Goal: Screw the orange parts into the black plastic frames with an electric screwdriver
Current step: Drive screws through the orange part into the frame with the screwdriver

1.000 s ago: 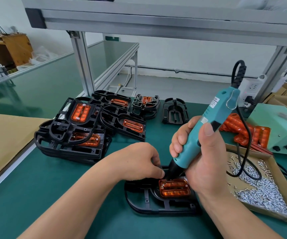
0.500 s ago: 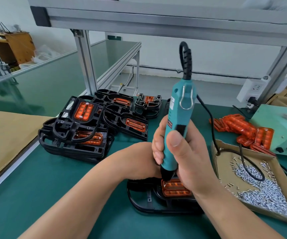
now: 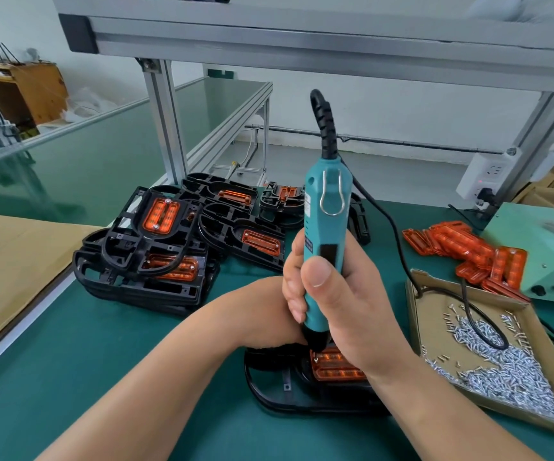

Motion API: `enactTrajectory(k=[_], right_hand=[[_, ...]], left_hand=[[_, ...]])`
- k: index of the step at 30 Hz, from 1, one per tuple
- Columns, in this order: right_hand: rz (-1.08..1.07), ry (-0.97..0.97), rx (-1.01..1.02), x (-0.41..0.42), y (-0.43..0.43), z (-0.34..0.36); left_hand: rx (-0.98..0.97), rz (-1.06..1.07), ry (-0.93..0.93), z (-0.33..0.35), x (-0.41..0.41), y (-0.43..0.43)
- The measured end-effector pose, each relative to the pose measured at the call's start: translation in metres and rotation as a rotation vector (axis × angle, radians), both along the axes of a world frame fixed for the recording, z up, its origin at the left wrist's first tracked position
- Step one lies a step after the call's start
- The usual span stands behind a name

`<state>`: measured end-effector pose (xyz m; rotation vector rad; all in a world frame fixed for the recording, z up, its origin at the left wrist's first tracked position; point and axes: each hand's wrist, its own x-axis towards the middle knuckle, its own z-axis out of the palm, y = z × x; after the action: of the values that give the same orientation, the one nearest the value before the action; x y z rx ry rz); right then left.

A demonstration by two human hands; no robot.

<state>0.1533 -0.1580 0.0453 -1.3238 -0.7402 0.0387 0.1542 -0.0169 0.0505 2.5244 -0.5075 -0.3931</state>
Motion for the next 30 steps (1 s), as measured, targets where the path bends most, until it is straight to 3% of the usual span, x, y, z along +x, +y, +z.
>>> enactTrajectory(k=[18, 22, 30], right_hand=[[0.065, 0.071, 0.109, 0.001, -0.006, -0.007], [0.038, 0.002, 0.108, -0.003, -0.004, -0.005], [-0.01, 0.076, 0.352, 0.004, -0.016, 0.01]], left_hand=[[0.05, -0.019, 0.02, 0.0, 0.001, -0.004], [0.017, -0.032, 0.022, 0.0, 0.001, -0.003], [0.012, 0.054, 0.103, -0.009, 0.008, 0.0]])
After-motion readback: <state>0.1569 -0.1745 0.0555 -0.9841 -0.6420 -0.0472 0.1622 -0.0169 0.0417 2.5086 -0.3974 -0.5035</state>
